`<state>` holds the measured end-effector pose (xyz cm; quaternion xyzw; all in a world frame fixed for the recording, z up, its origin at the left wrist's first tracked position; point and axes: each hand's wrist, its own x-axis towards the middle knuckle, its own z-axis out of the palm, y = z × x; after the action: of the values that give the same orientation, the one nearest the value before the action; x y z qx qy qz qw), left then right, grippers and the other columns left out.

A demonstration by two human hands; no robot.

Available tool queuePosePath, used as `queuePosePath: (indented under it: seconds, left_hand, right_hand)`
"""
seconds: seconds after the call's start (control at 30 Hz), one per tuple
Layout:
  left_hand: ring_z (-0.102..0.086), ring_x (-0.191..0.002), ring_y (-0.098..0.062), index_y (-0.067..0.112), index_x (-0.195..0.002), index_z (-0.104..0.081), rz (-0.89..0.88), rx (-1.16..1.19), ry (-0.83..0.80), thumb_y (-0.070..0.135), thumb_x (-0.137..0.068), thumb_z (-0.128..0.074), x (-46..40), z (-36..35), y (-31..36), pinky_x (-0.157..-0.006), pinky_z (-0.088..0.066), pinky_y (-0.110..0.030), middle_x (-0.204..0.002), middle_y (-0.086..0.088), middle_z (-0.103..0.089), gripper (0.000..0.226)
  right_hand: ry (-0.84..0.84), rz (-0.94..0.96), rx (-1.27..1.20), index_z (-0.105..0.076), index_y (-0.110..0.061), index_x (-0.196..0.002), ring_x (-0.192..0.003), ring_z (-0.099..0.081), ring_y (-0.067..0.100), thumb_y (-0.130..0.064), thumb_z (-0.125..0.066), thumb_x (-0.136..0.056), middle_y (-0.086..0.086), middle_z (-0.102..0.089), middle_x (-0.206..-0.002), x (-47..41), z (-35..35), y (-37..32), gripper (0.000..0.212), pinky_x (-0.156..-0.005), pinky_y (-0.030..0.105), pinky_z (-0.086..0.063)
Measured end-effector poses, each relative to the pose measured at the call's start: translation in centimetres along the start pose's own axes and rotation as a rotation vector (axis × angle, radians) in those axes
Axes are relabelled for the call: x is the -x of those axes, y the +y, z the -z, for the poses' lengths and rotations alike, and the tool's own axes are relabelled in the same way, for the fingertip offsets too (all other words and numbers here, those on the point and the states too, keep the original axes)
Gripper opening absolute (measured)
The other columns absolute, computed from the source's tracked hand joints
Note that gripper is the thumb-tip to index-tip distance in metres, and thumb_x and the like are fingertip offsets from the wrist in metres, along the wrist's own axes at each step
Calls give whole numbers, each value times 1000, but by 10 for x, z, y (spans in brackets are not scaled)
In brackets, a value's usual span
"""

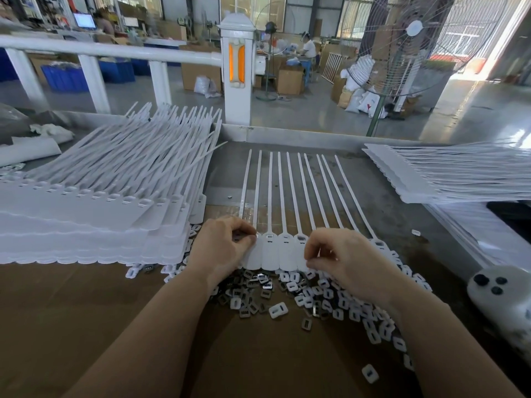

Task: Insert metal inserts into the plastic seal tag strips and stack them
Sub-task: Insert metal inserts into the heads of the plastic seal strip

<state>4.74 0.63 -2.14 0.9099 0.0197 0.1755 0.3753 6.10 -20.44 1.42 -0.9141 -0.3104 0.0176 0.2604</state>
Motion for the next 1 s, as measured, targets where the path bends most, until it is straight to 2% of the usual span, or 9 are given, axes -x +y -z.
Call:
queuePosePath:
  seconds: [0.07,0.2,0.33,0.57,0.67,0.8,0.9,1.0]
  left_hand:
    - [-51,-76,7,20,-92,-71,0,-1,-4,16,-83,-67,0,0,0,-66,-36,3,-81,16,-57,11]
    - [-53,-81,3,21,-92,-71,3,11,-9,17,-83,-67,-1,0,-2,-69,-36,-1,-86,12,-60,11]
    - [-52,-79,4,21,-92,-71,7,10,-4,18,-83,-68,-2,-1,-3,-68,-36,0,-85,13,-60,10]
    - [-53,-80,3,22,-93,-71,5,-8,-4,19,-83,-67,-1,-1,-3,-67,-36,2,-86,13,-60,11]
    - [-51,-76,6,21,-93,-71,-2,0,-2,19,-83,-67,-1,-1,-3,-67,-34,6,-85,14,-59,11]
    - [-51,-77,7,22,-94,-71,-9,-8,-10,19,-83,-67,-1,-1,-2,-67,-36,0,-86,15,-59,12]
    - [-49,-77,10,22,-95,-71,-13,-14,-12,19,-84,-67,-1,0,-2,-67,-36,2,-85,17,-57,13]
    - [-48,-76,11,22,-95,-71,-17,-17,-13,19,-84,-66,-1,0,-2,-68,-35,4,-84,18,-56,12]
  right_hand:
    - [94,-19,-76,-56,-31,-78,-78,-58,-1,-15,-66,-84,-14,-61,-81,-5,-3,-1,20,-75,16,-49]
    - [236,-84,-194,-65,-23,-87,-79,-60,-2,-10,-67,-84,-14,-64,-82,-16,-7,-2,13,-75,10,-48]
    - [286,-137,-246,-71,-16,-92,-75,-62,-6,-9,-67,-84,-13,-66,-80,-25,-7,1,12,-69,2,-45]
    - [335,-188,-349,-72,-16,-91,-74,-62,-8,-7,-66,-84,-15,-67,-79,-35,-13,7,13,-67,2,-45]
    - [365,-209,-326,-72,-16,-92,-76,-62,-3,-7,-65,-85,-13,-67,-79,-35,-19,12,14,-68,4,-45]
    - [410,-200,-280,-71,-16,-91,-79,-62,3,-5,-64,-85,-7,-67,-81,-35,-22,15,14,-74,12,-48]
    - [434,-189,-261,-71,-14,-92,-79,-63,5,-5,-64,-85,-4,-68,-82,-35,-23,16,14,-74,12,-47]
    - [448,-181,-259,-71,-13,-93,-80,-64,7,-4,-64,-85,-3,-68,-84,-34,-23,17,14,-77,17,-49]
